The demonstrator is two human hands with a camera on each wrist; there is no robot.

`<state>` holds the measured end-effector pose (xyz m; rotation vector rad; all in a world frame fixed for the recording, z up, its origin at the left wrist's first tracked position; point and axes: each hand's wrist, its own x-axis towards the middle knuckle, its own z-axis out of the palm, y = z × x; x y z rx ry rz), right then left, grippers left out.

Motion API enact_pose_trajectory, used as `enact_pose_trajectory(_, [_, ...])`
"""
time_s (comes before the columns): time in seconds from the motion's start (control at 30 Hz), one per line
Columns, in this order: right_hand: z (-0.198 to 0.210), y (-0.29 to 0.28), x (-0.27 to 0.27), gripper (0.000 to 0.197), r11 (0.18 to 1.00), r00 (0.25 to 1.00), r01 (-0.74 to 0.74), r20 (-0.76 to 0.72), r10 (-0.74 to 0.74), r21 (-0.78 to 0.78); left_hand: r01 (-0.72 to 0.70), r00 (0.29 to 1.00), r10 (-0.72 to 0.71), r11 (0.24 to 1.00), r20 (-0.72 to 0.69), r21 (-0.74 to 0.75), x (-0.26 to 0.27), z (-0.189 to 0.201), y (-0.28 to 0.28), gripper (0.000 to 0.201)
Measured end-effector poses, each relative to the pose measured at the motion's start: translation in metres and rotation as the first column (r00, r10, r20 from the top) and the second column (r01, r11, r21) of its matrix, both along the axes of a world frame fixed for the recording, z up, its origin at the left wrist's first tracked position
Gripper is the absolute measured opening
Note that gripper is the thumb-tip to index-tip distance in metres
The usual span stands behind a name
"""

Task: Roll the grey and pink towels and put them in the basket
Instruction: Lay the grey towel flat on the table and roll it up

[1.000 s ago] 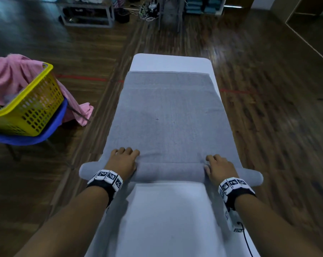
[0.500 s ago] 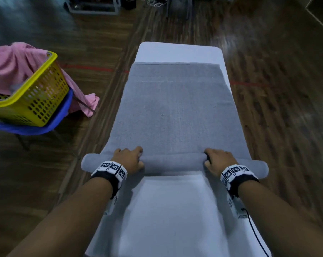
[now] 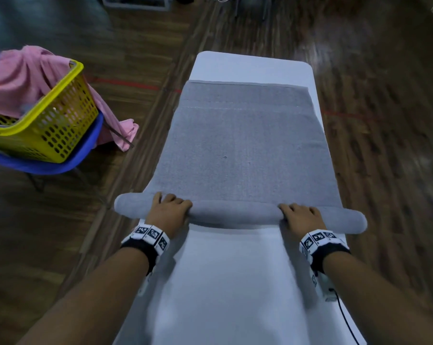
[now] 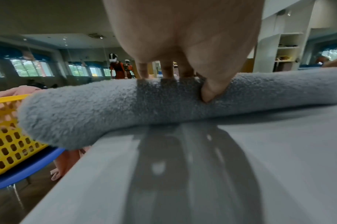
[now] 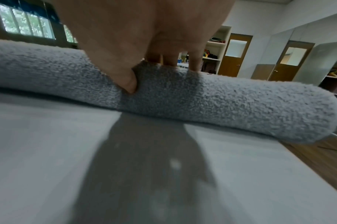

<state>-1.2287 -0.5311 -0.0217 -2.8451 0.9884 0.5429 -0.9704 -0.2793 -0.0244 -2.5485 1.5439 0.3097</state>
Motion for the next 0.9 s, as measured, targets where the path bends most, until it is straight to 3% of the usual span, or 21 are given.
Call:
enact_pose_trajectory(0.13, [0.02, -0.025, 0.029, 0.029, 0.998, 1.0, -0.004, -0.011, 0.005, 0.066, -0.105, 0.971, 0.11, 0.994, -0.211, 0.033, 0.027, 0.02, -0.031, 0.027])
enact_pose_trajectory(0.17, [0.023, -0.028, 0.034, 0.032, 0.999, 1.0, 0.004, 0.007, -0.004, 0.039, -0.126, 0.972, 0.126, 0.992, -0.201, 0.01, 0.032, 0.023, -0.035, 0.027])
enact_pose_trajectory(0.27, [0.018, -0.029, 0.038, 0.042, 0.992, 0.991, 0.018, 0.135, -0.001, -0.128, -0.145, 0.987, 0.155, 0.97, 0.039, -0.196, 0.036, 0.019, -0.029, 0.03])
enact_pose_trajectory(0.33, [0.007, -0.021, 0.033, 0.042, 0.987, 0.98, -0.006, 0.196, 0.037, -0.158, -0.121, 0.983, 0.157, 0.942, 0.094, -0.314, 0.028, 0.01, -0.016, 0.024])
enact_pose_trajectory(0.4, [-0.006, -0.012, 0.026, 0.052, 0.991, 0.991, -0.049, 0.121, 0.064, -0.121, -0.068, 0.988, 0.103, 0.957, 0.111, -0.282, 0.018, -0.005, 0.001, 0.026])
enact_pose_trajectory(0.53, [-0.019, -0.019, 0.025, 0.066, 0.996, 0.997, -0.057, 0.05, 0.061, -0.063, -0.05, 0.997, 0.057, 0.987, 0.044, -0.152, 0.018, -0.022, 0.017, 0.056])
enact_pose_trajectory(0.63, [-0.013, -0.034, 0.042, 0.056, 0.999, 0.999, -0.028, 0.043, 0.029, -0.029, -0.088, 0.996, 0.091, 0.99, 0.026, -0.109, 0.039, -0.019, 0.002, 0.048])
enact_pose_trajectory(0.77, [0.008, -0.051, 0.073, 0.026, 0.997, 0.998, 0.056, -0.02, -0.055, 0.047, -0.143, 0.99, 0.143, 0.989, -0.019, -0.029, 0.066, -0.004, -0.028, 0.027])
enact_pose_trajectory(0.83, [0.016, -0.058, 0.077, 0.019, 0.989, 0.994, 0.106, -0.016, -0.105, 0.103, -0.182, 0.975, 0.182, 0.983, -0.126, 0.008, 0.076, 0.007, -0.039, 0.028])
enact_pose_trajectory(0.9, [0.018, -0.061, 0.073, 0.025, 0.998, 0.995, 0.065, 0.081, -0.066, 0.016, -0.205, 0.969, 0.201, 0.979, -0.142, -0.015, 0.082, 0.011, -0.039, 0.039])
